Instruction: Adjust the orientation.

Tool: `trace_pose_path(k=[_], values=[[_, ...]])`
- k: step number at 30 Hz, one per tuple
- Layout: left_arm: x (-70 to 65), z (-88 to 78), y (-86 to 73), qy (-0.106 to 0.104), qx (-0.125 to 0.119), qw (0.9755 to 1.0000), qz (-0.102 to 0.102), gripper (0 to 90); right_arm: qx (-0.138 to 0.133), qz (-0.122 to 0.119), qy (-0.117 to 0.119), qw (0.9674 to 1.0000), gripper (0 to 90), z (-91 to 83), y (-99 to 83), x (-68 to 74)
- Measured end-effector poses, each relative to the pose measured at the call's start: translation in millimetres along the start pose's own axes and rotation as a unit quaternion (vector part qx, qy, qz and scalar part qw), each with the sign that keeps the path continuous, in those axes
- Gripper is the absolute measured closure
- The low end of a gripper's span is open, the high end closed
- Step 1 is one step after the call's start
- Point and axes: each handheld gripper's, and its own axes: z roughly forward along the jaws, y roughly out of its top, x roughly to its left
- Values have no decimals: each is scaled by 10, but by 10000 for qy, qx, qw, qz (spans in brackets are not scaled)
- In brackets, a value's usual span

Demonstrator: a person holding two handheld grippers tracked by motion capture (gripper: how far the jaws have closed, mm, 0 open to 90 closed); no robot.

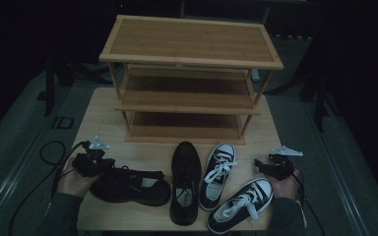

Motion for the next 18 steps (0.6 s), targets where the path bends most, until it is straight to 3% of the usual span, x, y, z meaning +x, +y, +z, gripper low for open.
trace_pose_path(k=[6, 13, 14, 18], values=[[93, 149, 289, 39, -104, 9999, -37, 900, -1, 1, 1, 10000, 298, 0, 0, -1], [88, 350, 533, 37, -143, 9999, -81, 889, -1, 2, 0, 10000, 298, 0, 0, -1], [92, 369, 536, 18, -129, 9999, -101, 868, 0, 2, 1, 10000, 298, 0, 0, -1], [86, 384, 503, 12, -138, 9997, -217, 620, -1, 5, 5, 10000, 297, 0, 0, -1]])
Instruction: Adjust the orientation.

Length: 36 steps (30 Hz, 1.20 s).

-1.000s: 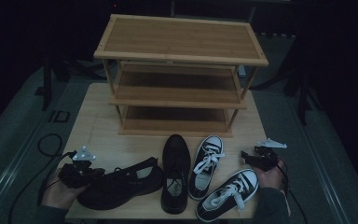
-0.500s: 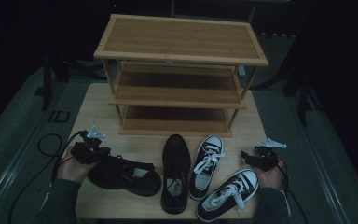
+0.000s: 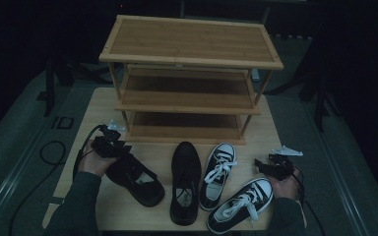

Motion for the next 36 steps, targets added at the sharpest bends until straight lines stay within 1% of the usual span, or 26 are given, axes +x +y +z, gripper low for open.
trace_pose_path(k=[1, 3, 4, 5, 6, 7, 8, 9, 15, 19, 21, 24, 27, 31, 36], values=[[0, -7, -11, 31, -5, 10000, -26, 578, 0, 1, 1, 10000, 297, 0, 0, 0], [5, -31, -29, 35, -37, 10000, -86, 532, 1, -4, -3, 10000, 297, 0, 0, 0], [6, -49, -36, 43, -67, 9999, -111, 495, 2, -5, -4, 10000, 297, 0, 0, 1], [5, -69, -42, 57, -100, 9999, -128, 495, 2, -5, -4, 10000, 297, 0, 0, 1], [3, -91, -47, 55, -149, 9997, -170, 451, 2, -5, -7, 10000, 297, 0, 0, 1], [-1, -113, -51, 46, -199, 9995, -226, 451, 2, -5, -7, 10000, 297, 0, 0, 1], [-8, -138, -55, 17, -269, 9992, -282, 429, 2, -5, -7, 10000, 297, 0, 0, 0], [-12, -154, -56, -4, -293, 9991, -298, 409, 1, -5, -7, 10000, 297, 0, 0, 0], [-93, -264, -75, -91, -437, 9983, -373, 369, 0, 2, -1, 10000, 297, 0, 0, 0], [-168, -339, -107, -3, -498, 9982, -347, 327, -1, 1, -1, 10000, 297, 0, 0, 0], [-198, -367, -124, 2, -518, 9980, -357, 310, -1, 0, -1, 10000, 297, 0, 0, 0], [-226, -411, -149, -62, -573, 9976, -376, 293, 1, -3, -3, 10000, 297, 0, 0, 0], [-263, -454, -164, -79, -629, 9973, -368, 291, 1, -3, -4, 10000, 297, 0, 0, 0], [-328, -498, -182, -131, -638, 9975, -279, 289, -1, -2, -3, 10000, 297, 0, 0, 0], [-422, -495, -219, -106, -542, 9984, -157, 287, 0, 0, 0, 10000, 296, 0, 0, 0]])
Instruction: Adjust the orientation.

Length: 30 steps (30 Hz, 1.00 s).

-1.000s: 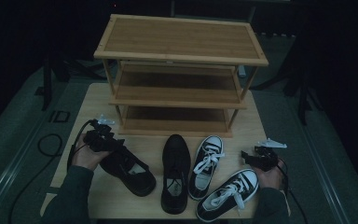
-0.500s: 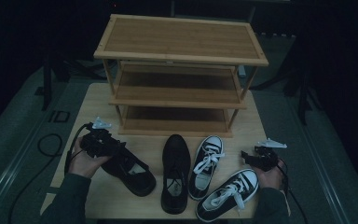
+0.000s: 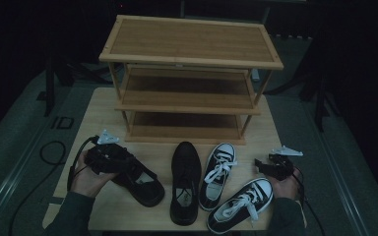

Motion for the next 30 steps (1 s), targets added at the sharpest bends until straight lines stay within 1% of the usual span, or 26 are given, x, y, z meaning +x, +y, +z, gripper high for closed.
trace_pose_path(k=[2, 4, 6, 8, 10, 13, 15, 16, 18, 20, 22, 23, 24, 25, 27, 30], values=[[-24, 14, -16, 3, 42, 10000, 7, 283, 0, -2, 0, 10000, 296, 0, 0, 0], [-49, 26, -36, 28, 85, 9999, 70, 277, 0, 0, 1, 10000, 296, 0, 0, 0], [-64, 37, -70, 78, 108, 9999, 83, 277, -2, 0, 2, 10000, 296, 0, 0, 0], [-72, 44, -107, 78, 136, 9999, 60, 269, -1, 1, 3, 10000, 296, 0, 0, 0], [-81, 56, -157, 137, 208, 9997, 60, 262, -1, 1, 3, 10000, 296, 0, 0, 0], [-87, 68, -216, 86, 263, 9996, 42, 256, 0, 0, 2, 10000, 296, 0, 0, 0], [-76, 72, -251, 103, 337, 9994, 5, 264, -2, -2, 1, 10000, 296, 0, 0, 0], [-64, 66, -274, 68, 359, 9993, -36, 271, -1, -1, 1, 10000, 296, 0, 0, 0], [-55, 46, -305, -4, 394, 9992, -49, 312, 0, 3, 2, 10000, 296, 0, 0, 0], [-56, 28, -328, -128, 407, 9991, -51, 406, -2, 4, 7, 10000, 296, 0, 0, 0], [-64, 13, -338, -193, 427, 9989, -62, 485, 0, 3, 4, 10000, 296, 0, 0, 0], [-71, 6, -340, -221, 445, 9988, -42, 539, 0, 0, 2, 10000, 296, 0, 0, 0], [-75, -10, -344, -168, 475, 9987, 20, 583, 0, -1, 2, 10000, 296, 0, 0, 0], [-71, -18, -347, -153, 495, 9987, 33, 655, 0, -1, 3, 10000, 296, 0, 0, 0], [-53, -39, -358, -202, 527, 9984, 49, 709, 0, 2, 3, 10000, 296, 0, 0, 0], [-11, -81, -387, -68, 560, 9983, 131, 810, 0, 2, 4, 10000, 296, 0, 0, 0]])
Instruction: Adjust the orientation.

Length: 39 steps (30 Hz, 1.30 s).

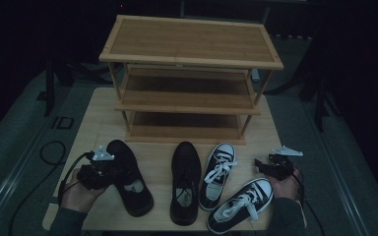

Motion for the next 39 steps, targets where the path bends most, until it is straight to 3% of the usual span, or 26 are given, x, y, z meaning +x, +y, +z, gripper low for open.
trace_pose_path(k=[4, 8, 11, 15, 20, 23, 25, 38, 39], values=[[130, -81, -45, 131, -9, 9999, -33, 825, 2, -4, -3, 10000, 296, 0, 0, 0], [258, -150, -88, 459, -32, 9988, -174, 823, 2, -2, -4, 10000, 296, 0, 0, 1], [280, -146, -120, 465, 22, 9986, -263, 734, 1, -4, -4, 10000, 296, 0, 0, 1], [253, -48, -163, 459, 278, 9982, -267, 642, 2, -8, -7, 10000, 296, 0, 0, 1], [302, 46, -143, 331, 408, 9981, -316, 687, 2, -7, -6, 10000, 296, 0, 0, 1], [259, 54, -110, 350, 389, 9985, -155, 839, 1, -7, -5, 10000, 296, 0, 0, 0], [247, 38, -97, 500, 390, 9979, -93, 863, 1, -6, -4, 10000, 296, 0, 0, 0], [457, 106, 130, 241, -15, 9994, 252, 875, 1, -5, -7, 10000, 296, 1, 0, 0], [510, 161, 247, 290, -13, 9991, 319, 875, -1, 0, -2, 10000, 296, 1, 0, 0]])
